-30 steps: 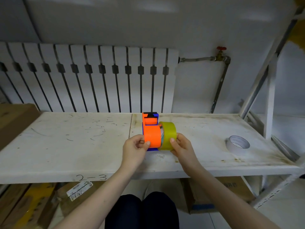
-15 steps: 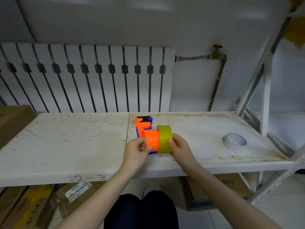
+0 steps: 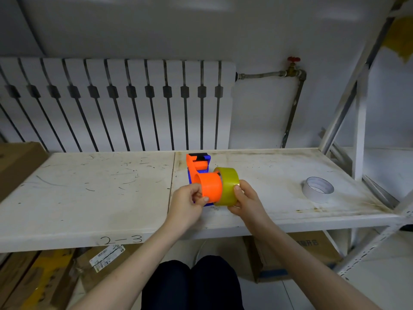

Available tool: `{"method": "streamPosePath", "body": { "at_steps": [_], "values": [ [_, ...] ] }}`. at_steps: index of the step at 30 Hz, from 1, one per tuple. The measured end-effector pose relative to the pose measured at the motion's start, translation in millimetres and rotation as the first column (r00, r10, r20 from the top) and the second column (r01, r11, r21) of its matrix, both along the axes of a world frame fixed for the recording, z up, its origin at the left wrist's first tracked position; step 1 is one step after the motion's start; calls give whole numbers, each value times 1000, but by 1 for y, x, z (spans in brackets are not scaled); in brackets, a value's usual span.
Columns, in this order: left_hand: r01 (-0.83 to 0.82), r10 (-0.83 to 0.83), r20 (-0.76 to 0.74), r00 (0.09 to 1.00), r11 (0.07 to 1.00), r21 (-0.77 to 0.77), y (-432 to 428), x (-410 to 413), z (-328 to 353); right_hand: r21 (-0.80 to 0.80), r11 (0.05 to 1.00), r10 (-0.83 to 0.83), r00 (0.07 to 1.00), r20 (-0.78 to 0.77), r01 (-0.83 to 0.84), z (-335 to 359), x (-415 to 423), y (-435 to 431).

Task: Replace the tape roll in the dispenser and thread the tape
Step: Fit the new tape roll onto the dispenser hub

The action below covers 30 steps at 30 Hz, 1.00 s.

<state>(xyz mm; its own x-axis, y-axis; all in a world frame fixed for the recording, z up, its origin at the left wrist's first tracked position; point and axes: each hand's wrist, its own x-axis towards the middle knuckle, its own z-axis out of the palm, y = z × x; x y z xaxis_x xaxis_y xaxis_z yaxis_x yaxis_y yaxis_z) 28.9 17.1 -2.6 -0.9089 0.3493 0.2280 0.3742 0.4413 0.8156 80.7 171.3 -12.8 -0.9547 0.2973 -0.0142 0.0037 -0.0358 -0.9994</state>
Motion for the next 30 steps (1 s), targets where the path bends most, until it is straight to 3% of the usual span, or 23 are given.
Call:
{"method": "streamPosePath", "body": {
  "at_steps": [3, 6, 8, 14, 18, 24, 27, 30],
  "values": [
    [20, -20, -17, 1000, 999, -42, 2, -1, 6, -84, 996, 14, 1000, -8, -15, 5, 2, 2],
    [19, -19, -5, 1000, 998, -56, 4, -4, 10, -271, 962, 31, 999, 37, -19, 7, 5, 6],
    [8, -9, -7, 1000, 997, -79, 5, -4, 12, -297, 955, 29, 998, 61, -9, 6, 6, 7],
    [14, -20, -27, 999, 982, -188, 8, 0, 11, 70, 995, -82, 992, 95, 75, 6, 2, 5],
    [-45, 47, 21, 999, 993, -108, 8, 0, 10, 79, 996, 18, 983, 182, -33, 11, 6, 7],
    [-128, 123, 108, 986, 991, 41, 14, 4, 8, 106, 994, 5, 978, 208, -27, 14, 9, 0],
    [-84, 75, 113, 991, 994, 70, 17, 5, 9, 362, 932, -35, 990, 135, -16, 15, 10, -4],
    [13, -20, 102, 995, 997, 71, 14, 6, 11, 488, 872, -11, 998, 68, -24, 15, 12, -4]
  ]
}}
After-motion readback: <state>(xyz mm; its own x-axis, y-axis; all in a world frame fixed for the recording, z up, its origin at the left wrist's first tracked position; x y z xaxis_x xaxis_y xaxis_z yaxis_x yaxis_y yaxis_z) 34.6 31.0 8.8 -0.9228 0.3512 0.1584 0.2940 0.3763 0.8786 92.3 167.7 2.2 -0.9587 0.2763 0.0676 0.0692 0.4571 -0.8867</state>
